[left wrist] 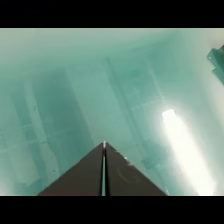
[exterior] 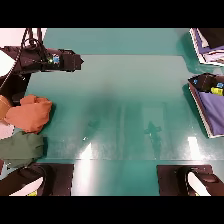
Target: Fold the shirts.
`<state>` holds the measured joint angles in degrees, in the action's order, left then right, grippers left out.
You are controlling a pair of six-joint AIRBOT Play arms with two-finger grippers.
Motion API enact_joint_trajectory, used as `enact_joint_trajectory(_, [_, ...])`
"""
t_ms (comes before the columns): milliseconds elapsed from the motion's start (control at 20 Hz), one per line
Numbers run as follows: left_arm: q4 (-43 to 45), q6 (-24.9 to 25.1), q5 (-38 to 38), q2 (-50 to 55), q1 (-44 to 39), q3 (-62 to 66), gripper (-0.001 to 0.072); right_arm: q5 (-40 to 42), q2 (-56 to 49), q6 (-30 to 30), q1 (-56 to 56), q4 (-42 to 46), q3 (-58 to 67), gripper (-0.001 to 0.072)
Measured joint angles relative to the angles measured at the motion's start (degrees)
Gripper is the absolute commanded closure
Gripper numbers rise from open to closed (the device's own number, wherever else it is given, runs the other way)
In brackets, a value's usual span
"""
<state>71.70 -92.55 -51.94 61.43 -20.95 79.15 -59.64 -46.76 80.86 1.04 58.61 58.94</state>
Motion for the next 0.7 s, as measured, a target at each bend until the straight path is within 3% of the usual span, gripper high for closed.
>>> enact_joint_trajectory(700, [-0.1, 0.0, 0.5, 0.0, 0.0, 0.0, 0.0678, -0.1, 0.0, 0.0, 0.1, -0.1, 0.0, 0.0697])
